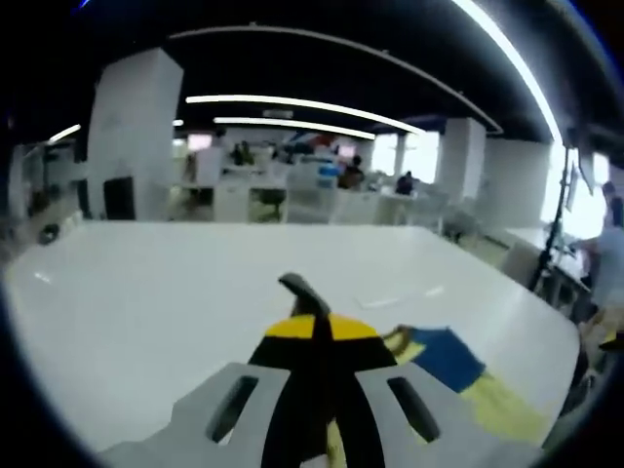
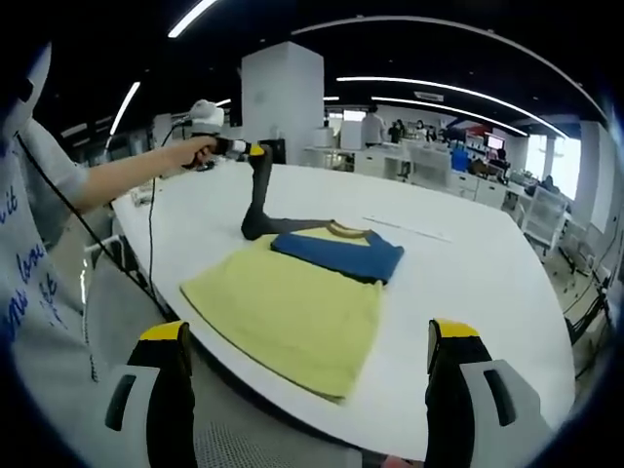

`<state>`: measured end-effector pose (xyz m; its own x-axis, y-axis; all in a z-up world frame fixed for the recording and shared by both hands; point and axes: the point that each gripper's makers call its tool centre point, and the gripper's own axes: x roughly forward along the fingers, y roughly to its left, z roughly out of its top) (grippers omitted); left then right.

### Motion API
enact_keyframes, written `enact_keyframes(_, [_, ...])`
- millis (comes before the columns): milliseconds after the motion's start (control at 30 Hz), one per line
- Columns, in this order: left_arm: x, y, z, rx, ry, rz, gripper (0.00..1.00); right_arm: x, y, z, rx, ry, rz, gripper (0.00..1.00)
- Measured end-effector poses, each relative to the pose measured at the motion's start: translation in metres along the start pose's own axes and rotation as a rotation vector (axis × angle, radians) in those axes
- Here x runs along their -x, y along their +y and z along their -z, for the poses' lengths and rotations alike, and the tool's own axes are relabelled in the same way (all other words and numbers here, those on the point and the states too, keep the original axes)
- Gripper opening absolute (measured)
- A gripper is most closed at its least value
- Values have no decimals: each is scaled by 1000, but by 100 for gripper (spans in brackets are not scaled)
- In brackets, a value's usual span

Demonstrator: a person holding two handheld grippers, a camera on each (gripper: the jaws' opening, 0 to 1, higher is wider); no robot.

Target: Fold the garment on the visible template until the final outline fits inside the template.

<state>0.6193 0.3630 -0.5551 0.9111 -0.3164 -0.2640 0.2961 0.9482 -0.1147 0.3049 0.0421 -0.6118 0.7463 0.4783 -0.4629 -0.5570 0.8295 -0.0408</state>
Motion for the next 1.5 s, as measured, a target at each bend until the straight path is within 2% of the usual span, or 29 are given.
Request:
enact_keyframes(167, [-12,-21,0,-7,8,28,0,2,-2,-3,-3,-13,-3,100])
enact_keyframes(333, [-23,-44,0,-21,22,72,0,-3,-5,3,27,18,8,100])
enact_keyframes(433, [-30,-57,2,-33,26,89,0,-5,-1,3,-7,7,-19,100])
enact_keyframes(467, [-30,-65,4,-31,32,97,0,-5,0,2,-8,2,-21,100])
enact_keyframes(533, [-37,-68,4,-36,37,111,0,-6,1,4,2,8,-24,100])
enact_keyframes(733, [-37,-96,2,-47,39,147,0,-4,-5,7,-9,11,-9,100])
enact_keyframes(767, [-37,-94,2,-50,37,153,0,-4,-7,8,-3,15,-4,100])
enact_keyframes(833, [-39,-102,3,-53,37,168,0,-3,-10,9,-9,17,3,100])
enact_keyframes(1067, [-42,-137,11,-62,53,220,0,-5,-9,13,-22,21,0,100])
enact_keyframes(1333, [-51,-161,20,-78,80,268,0,-7,-9,18,-21,31,-6,100])
enact_keyframes(1500, [-59,-180,35,-98,107,306,0,-8,-11,18,-20,33,-6,100])
